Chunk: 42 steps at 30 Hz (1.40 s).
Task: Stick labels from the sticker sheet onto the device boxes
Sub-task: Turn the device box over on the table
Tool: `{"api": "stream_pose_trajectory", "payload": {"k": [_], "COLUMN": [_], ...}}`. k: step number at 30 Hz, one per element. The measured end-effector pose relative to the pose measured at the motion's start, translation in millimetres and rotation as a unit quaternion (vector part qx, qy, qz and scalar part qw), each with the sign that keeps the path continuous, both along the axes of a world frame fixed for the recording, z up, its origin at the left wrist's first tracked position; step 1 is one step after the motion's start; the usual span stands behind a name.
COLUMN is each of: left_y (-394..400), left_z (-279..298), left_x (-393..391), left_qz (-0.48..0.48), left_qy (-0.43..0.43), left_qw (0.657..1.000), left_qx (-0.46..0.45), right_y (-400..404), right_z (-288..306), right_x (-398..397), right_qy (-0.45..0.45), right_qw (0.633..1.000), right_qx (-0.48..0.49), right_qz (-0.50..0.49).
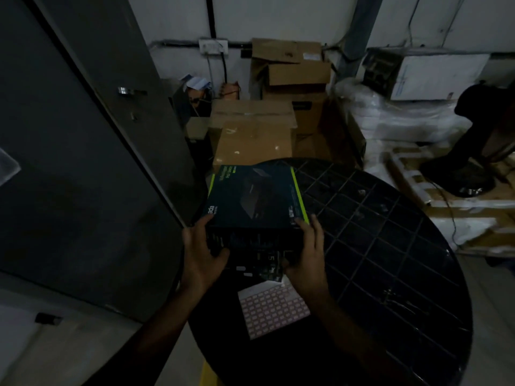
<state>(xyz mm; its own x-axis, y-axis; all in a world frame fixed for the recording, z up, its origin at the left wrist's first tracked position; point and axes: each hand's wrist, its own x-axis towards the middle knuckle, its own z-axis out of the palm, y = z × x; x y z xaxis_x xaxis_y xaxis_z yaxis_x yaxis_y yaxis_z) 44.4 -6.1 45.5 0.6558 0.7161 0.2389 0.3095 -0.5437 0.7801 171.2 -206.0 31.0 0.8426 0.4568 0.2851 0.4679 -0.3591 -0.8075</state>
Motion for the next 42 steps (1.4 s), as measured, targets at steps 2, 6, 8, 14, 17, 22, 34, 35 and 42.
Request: {"api": "stream_pose_trajectory", "payload": {"k": [2, 6, 8, 14, 17, 22, 34, 35, 42], "left_y": [-17, -46, -53, -89, -107, -126, -168, -173, -216], "left_z": [23, 60, 77, 127, 131, 104, 55, 54, 43], "left_x": [9, 25, 36, 77, 92, 104, 103, 103, 108], "left_qz": [-0.009, -0.091, -0.137, -0.245, -0.297, -0.355, -0.246, -0.254, -0.311], "left_qy": [-0.024, -0.029, -0.037, -0.019, -0.008, 0.063, 0.033, 0.011, -0.081], "left_qw": [1.000, 0.995, 0.986, 0.960, 0.947, 0.927, 0.948, 0.940, 0.913], "left_qx": [0.011, 0.038, 0.082, 0.131, 0.122, 0.101, 0.202, 0.227, 0.252], "right_y": [-8, -48, -77, -167, -200, -228, -212, -206, -186], "right_z": [26, 80, 106, 154, 161, 126, 73, 70, 54], "right_x": [14, 46, 59, 87, 97, 95, 47, 45, 35], "right_qy": [-0.033, -0.122, -0.166, -0.201, -0.157, -0.055, -0.195, -0.219, -0.282], "right_qw": [0.999, 0.990, 0.982, 0.975, 0.983, 0.990, 0.943, 0.944, 0.944], "right_qx": [-0.004, -0.053, -0.079, -0.083, -0.088, -0.127, -0.219, -0.199, -0.090], "right_qz": [-0.039, -0.056, -0.054, -0.040, -0.034, -0.021, -0.160, -0.147, -0.145]}}
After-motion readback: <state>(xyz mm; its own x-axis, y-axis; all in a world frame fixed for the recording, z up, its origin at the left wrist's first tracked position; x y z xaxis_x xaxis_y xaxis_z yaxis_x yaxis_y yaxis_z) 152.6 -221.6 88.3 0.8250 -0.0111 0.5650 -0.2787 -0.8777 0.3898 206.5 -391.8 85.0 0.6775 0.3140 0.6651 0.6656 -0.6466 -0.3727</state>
